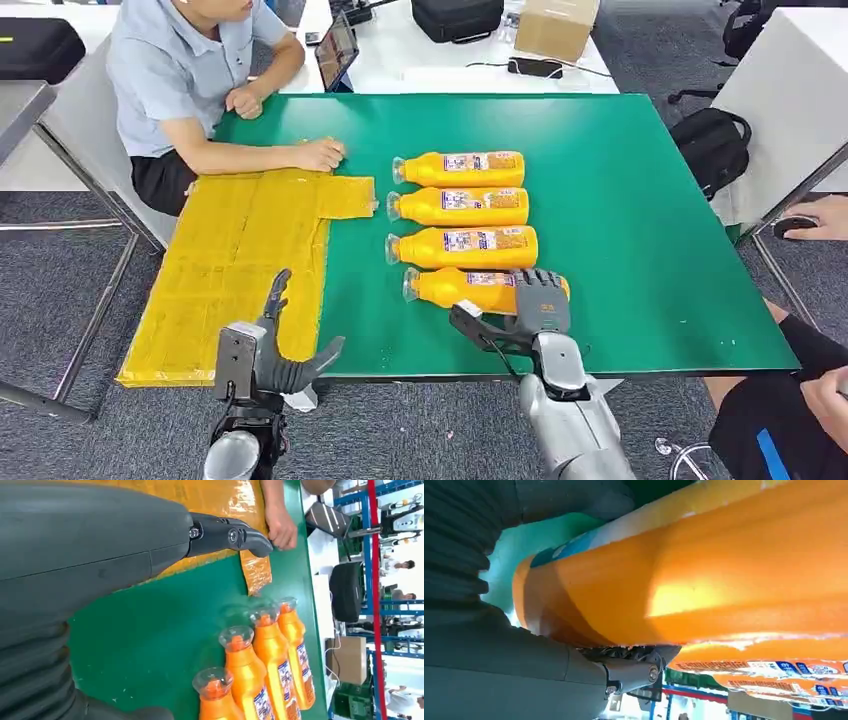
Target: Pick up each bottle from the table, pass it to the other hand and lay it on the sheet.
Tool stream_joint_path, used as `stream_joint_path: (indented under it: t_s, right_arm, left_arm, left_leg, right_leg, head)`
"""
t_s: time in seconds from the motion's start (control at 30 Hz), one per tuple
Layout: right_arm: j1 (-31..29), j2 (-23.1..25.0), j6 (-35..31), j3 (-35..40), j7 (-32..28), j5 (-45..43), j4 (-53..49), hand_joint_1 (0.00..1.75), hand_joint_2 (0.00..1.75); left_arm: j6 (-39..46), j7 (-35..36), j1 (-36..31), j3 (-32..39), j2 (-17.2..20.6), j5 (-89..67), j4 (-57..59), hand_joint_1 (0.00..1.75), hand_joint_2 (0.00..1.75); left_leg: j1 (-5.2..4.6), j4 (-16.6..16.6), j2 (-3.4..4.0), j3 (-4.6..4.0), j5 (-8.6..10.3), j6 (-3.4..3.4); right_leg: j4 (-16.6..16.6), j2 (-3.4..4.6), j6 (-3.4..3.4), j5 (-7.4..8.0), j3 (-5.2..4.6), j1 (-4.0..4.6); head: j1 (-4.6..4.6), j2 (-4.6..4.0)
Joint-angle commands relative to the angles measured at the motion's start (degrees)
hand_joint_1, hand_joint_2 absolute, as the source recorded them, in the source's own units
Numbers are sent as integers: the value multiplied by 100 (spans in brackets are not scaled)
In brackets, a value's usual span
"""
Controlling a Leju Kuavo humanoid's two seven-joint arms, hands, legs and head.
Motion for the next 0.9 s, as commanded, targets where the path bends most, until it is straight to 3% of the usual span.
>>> stream_joint_path:
  t_s: [0.03, 0.13, 0.4, 0.53, 0.67, 0.7, 0.9]
  right_arm:
    - [168, -211, -83, 62, -398, 504, 1058, 175, 175]
    - [306, 182, -91, -783, -1918, -640, 814, 175, 175]
    - [306, 182, -91, -783, -1918, -640, 814, 175, 175]
    - [626, 531, 232, -885, -3339, -1896, -118, 175, 175]
    - [835, 892, 256, -633, -3621, -2698, -1693, 175, 175]
    - [880, 955, 226, -583, -3663, -2898, -2144, 175, 175]
    - [966, 1163, -21, -743, -3981, -3541, -2995, 175, 175]
  left_arm:
    - [-44, -22, -279, 147, -20, 75, 343, 0, 175]
    - [-103, -54, -368, 152, -20, 110, 420, 0, 175]
    - [-103, -54, -368, 152, -20, 110, 420, 0, 175]
    - [-178, -58, -504, 129, -20, 546, 517, 0, 175]
    - [-235, -50, -605, 13, -20, 1140, 496, 0, 175]
    - [-282, -20, -615, -38, -20, 1292, 477, 0, 175]
    - [-467, -3, -649, -187, -20, 1694, 554, 0, 175]
  left_leg:
    - [4, -16, -26, 18, 7, 10]
    - [6, -10, -23, 34, 2, 5]
    - [8, -15, 13, 66, -10, -1]
    - [9, -12, 3, 67, -10, -2]
    - [6, -8, 22, 57, -18, 0]
    - [4, -2, 21, 53, -20, -3]
    - [1, 3, 15, 5, -10, 4]
  right_leg:
    - [-22, -35, -18, 1, 33, 9]
    - [-16, -28, -14, -4, 37, 9]
    - [-20, 5, -28, 7, 53, 13]
    - [-15, -5, -30, 3, 4, 16]
    - [-6, 14, -28, 1, -3, 13]
    - [3, 14, -29, 0, 33, 10]
    - [9, 16, -22, 0, 1, 6]
  head:
    - [0, 0]
    - [-2, 0]
    - [-2, 0]
    - [-2, 0]
    - [-2, 0]
    - [-2, 0]
    - [-2, 0]
